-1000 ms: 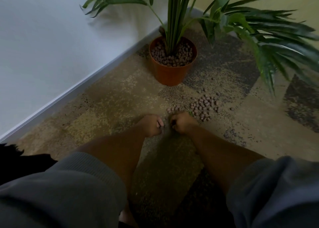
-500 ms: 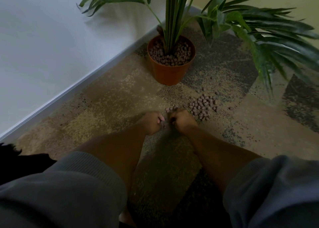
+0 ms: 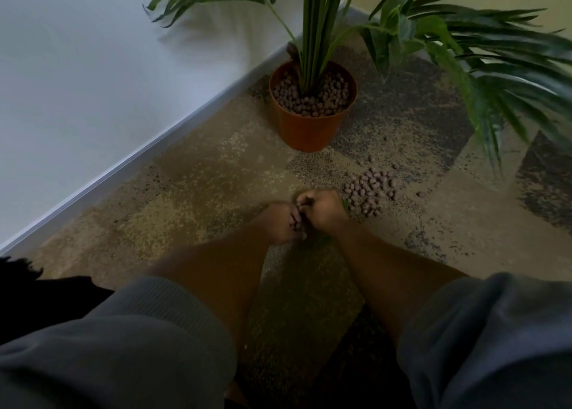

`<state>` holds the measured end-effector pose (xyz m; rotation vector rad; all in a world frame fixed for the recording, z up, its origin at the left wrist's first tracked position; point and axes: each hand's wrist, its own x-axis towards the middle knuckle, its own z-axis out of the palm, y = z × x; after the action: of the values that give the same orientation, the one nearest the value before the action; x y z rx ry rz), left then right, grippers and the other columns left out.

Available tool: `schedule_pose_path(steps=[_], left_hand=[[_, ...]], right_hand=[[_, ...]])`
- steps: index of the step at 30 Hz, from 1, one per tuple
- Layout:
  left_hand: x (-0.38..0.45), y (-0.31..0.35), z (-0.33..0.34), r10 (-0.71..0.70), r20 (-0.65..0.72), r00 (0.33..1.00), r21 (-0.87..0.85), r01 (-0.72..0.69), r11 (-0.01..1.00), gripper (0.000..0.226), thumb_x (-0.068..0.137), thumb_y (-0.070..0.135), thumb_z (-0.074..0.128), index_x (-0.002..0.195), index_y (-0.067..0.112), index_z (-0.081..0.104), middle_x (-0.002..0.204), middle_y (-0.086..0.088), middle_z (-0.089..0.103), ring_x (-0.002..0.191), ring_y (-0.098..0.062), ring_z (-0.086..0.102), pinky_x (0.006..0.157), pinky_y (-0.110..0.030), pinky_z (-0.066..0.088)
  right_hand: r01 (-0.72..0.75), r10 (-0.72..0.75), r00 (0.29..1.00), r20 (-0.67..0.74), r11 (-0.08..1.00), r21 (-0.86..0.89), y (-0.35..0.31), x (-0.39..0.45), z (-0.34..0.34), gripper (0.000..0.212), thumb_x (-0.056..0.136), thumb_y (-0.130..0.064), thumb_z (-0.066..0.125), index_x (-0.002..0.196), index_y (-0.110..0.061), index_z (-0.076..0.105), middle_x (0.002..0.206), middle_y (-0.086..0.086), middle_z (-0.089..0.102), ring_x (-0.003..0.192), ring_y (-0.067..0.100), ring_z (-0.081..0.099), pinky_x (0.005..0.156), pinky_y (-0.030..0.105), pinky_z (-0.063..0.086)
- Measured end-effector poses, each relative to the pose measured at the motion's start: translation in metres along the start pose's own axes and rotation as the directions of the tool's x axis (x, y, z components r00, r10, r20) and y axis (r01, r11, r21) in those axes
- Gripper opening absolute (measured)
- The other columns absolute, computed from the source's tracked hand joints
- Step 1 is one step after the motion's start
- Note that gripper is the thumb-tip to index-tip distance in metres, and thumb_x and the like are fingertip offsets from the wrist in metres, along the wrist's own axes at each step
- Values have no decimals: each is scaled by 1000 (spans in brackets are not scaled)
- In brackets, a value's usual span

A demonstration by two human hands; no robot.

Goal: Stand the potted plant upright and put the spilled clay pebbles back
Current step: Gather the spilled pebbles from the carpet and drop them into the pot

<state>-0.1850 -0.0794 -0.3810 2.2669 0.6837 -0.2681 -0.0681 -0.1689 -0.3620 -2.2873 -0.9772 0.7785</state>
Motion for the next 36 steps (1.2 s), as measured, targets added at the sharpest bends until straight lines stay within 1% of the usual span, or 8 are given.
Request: schedule_pose_path(steps=[4, 8, 15, 19, 21, 23, 28, 36], left_hand=[[2, 9, 3, -63, -38, 997, 15, 64, 998, 27, 72, 25, 81, 68, 27, 55, 75, 5, 62, 75, -15, 61, 69, -30, 49], [1, 10, 6, -77, -71, 994, -11, 77, 997, 20, 76, 20, 76, 73, 25, 57, 72, 9, 58, 74, -14, 59, 66, -25, 44], [0, 7, 5, -102, -81, 991, -88, 95, 992, 22, 77, 12, 69, 66, 27, 58, 65, 16, 55, 68, -9, 56, 56, -10, 36], [-2, 2, 1, -136, -70, 988, -212, 119, 970, 12, 79, 10, 70, 77, 22, 68, 71, 15, 62, 67, -3, 59, 64, -15, 44], [-1, 4, -5, -274, -9, 962, -496, 233, 836, 13, 85, 4, 64, 88, 14, 71, 82, 4, 68, 74, -7, 63, 70, -22, 53], [-1, 11, -12, -377, 121, 918, -796, 317, 516, 22, 91, -4, 54, 108, 5, 65, 98, -4, 64, 83, -11, 63, 67, -21, 56], [0, 24, -36, -342, 197, 919, -980, 193, -44, 26, 94, 2, 48, 117, 6, 59, 86, -4, 61, 78, -11, 60, 73, -24, 56], [18, 44, -80, -447, 132, 885, -936, -37, -349, 28, 100, 27, 45, 114, 9, 60, 90, -3, 60, 80, -12, 59, 72, -21, 52]], right_hand=[[-6, 2, 999, 53, 997, 82, 1, -3, -1, 23, 84, 3, 55, 80, -8, 74, 69, -3, 68, 71, 19, 65, 66, 11, 50], [-27, 17, 995, 97, 994, 105, 1, -1, -2, 25, 85, 5, 53, 78, -7, 73, 81, 12, 73, 78, 29, 70, 80, 38, 58], [-25, 27, 998, 52, 999, -41, -1, 0, 0, 23, 88, -6, 58, 84, -23, 73, 99, 3, 72, 91, 22, 65, 85, 31, 54], [-117, 132, 991, -23, 934, 337, -2, 4, 6, 16, 86, 5, 59, 89, -4, 73, 98, 15, 73, 80, 16, 62, 68, 12, 51], [-236, 272, 961, 45, 727, 645, -4, 8, 4, 12, 86, 6, 62, 89, -4, 69, 97, 19, 72, 76, 17, 64, 65, 17, 54], [-337, 358, 918, 172, 473, 814, -8, 14, -2, 14, 87, 3, 64, 88, -10, 66, 95, 12, 70, 78, 16, 66, 66, 24, 59], [-374, 236, 905, 355, 40, 927, -17, 20, -16, 17, 93, 4, 43, 93, -9, 54, 87, 8, 59, 76, 15, 58, 66, 23, 58], [-322, 211, 909, 359, -188, 928, -61, 35, -43, 14, 96, -13, 48, 91, -1, 55, 95, 15, 55, 98, 24, 60, 64, 28, 62]])
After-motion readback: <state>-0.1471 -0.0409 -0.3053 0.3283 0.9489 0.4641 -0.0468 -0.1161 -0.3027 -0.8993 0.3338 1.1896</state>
